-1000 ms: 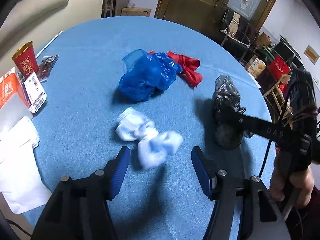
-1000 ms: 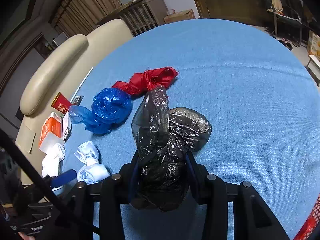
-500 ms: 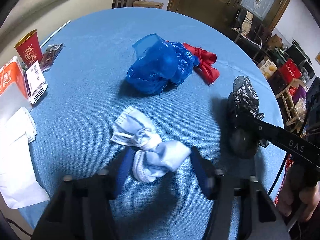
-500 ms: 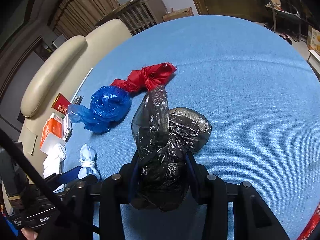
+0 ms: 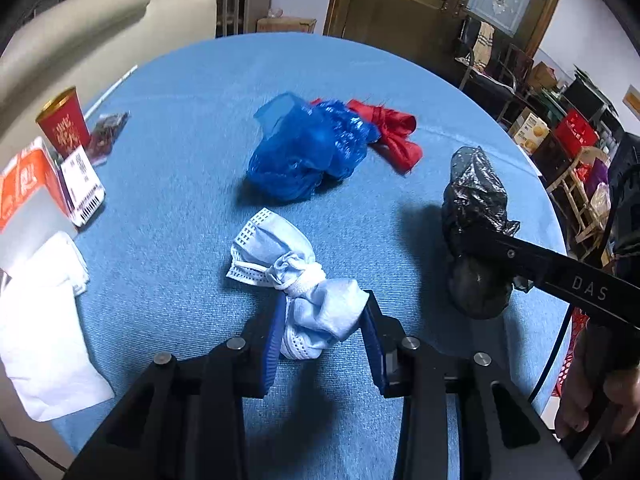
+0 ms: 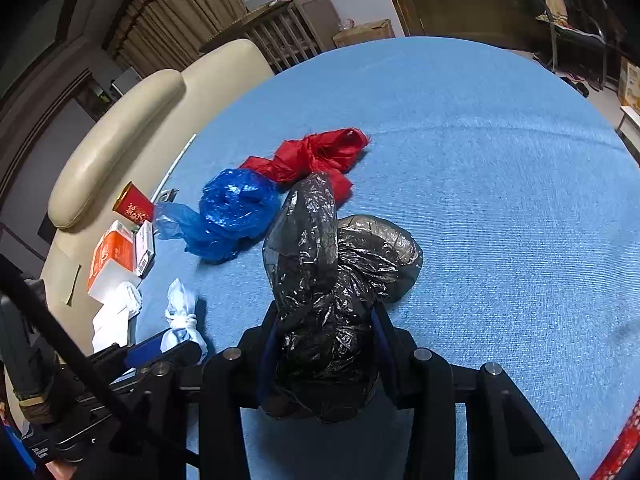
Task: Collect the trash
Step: 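Grasp the white face mask with the left gripper while the right holds the black bag, then carry the mask and black bag over the red wastebasket with both grippers, then open the left gripper to drop the mask while the right drops the black bag, then move both empty grippers back over the table toward the blue and red bags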
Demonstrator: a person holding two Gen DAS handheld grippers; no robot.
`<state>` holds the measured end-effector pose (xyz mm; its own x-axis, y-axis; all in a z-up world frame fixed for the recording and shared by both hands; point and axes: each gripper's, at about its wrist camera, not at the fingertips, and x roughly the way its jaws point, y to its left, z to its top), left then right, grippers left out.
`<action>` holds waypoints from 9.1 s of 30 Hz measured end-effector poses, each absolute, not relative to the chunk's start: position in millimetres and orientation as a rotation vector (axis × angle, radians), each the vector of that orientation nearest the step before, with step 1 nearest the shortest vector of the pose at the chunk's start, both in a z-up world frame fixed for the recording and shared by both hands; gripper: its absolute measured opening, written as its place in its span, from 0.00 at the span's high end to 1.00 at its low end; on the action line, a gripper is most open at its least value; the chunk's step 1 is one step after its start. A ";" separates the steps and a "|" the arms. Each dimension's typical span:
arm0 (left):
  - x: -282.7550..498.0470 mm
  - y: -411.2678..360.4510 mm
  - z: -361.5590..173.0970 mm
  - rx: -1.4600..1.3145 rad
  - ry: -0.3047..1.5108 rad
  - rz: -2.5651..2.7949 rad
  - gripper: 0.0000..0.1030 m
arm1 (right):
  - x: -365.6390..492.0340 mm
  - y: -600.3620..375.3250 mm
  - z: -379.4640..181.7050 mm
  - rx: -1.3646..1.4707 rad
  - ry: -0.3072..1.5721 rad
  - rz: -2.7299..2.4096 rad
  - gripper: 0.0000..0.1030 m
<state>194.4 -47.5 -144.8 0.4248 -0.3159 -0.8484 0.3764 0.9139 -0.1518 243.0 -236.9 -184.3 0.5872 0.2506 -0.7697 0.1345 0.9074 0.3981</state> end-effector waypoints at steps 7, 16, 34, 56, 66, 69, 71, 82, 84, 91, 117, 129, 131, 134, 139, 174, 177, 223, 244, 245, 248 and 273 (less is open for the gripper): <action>180.1 -57.0 -129.5 0.150 0.983 -0.423 0.62 | 232.9 -234.0 -177.5 0.406 0.934 0.069 0.56; 167.5 -69.5 -123.1 0.211 0.940 -0.420 0.62 | 210.4 -238.1 -180.8 0.408 0.932 0.042 0.56; 141.5 -84.2 -109.0 0.262 0.894 -0.440 0.62 | 172.9 -239.6 -158.8 0.376 0.874 0.035 0.56; 105.7 -116.0 -92.9 0.334 0.856 -0.489 0.62 | 124.1 -257.8 -139.4 0.385 0.813 0.008 0.56; 89.1 -136.5 -90.0 0.373 0.847 -0.522 0.62 | 99.2 -274.9 -136.2 0.398 0.792 -0.030 0.56; 85.5 -142.1 -89.3 0.380 0.849 -0.532 0.62 | 92.7 -279.6 -136.4 0.405 0.789 -0.038 0.56; 83.4 -145.4 -89.2 0.388 0.848 -0.537 0.62 | 88.6 -283.0 -136.5 0.413 0.787 -0.041 0.56; 71.7 -164.1 -89.7 0.429 0.844 -0.566 0.62 | 76.5 -292.5 -137.6 0.437 0.776 -0.067 0.56; 68.9 -167.7 -89.9 0.438 0.842 -0.570 0.62 | 74.2 -294.5 -138.0 0.445 0.775 -0.072 0.56; 62.1 -179.5 -91.6 0.464 0.841 -0.589 0.62 | 66.8 -301.2 -139.9 0.465 0.773 -0.090 0.56; 40.1 -211.6 -95.8 0.543 0.837 -0.647 0.62 | 40.7 -327.5 -149.5 0.524 0.772 -0.141 0.56; 32.3 -224.7 -96.2 0.577 0.827 -0.666 0.62 | 25.0 -343.2 -153.9 0.555 0.764 -0.172 0.56; 30.7 -227.3 -95.9 0.585 0.824 -0.669 0.62 | 22.1 -346.1 -154.2 0.560 0.760 -0.179 0.56; 28.2 -232.4 -95.2 0.592 0.823 -0.676 0.62 | 17.5 -351.4 -154.8 0.571 0.756 -0.186 0.56; 22.9 -244.9 -94.7 0.610 0.816 -0.693 0.62 | 8.8 -358.0 -155.6 0.583 0.750 -0.204 0.56; -19.0 -373.7 -136.6 0.786 0.853 -0.921 0.61 | -86.5 -474.9 -205.6 0.793 0.777 -0.465 0.56; -18.6 -377.6 -140.2 0.789 0.864 -0.929 0.61 | -89.9 -478.3 -206.8 0.800 0.781 -0.476 0.56; -4.4 -361.2 -144.7 0.625 1.003 -1.046 0.42 | -88.2 -491.6 -211.5 0.871 0.807 -0.487 0.47; 3.2 -294.9 -115.2 0.562 0.912 -0.911 0.41 | -74.1 -464.4 -188.2 0.814 0.781 -0.439 0.47; 6.4 -288.9 -114.3 0.551 0.911 -0.895 0.41 | -74.4 -464.1 -186.5 0.811 0.778 -0.440 0.47; 13.8 -273.7 -113.9 0.524 0.918 -0.861 0.41 | -74.9 -463.0 -181.0 0.807 0.766 -0.443 0.47; 62.6 -142.7 -104.5 0.338 0.896 -0.532 0.41 | -10.9 -381.5 -145.2 0.653 0.790 -0.259 0.47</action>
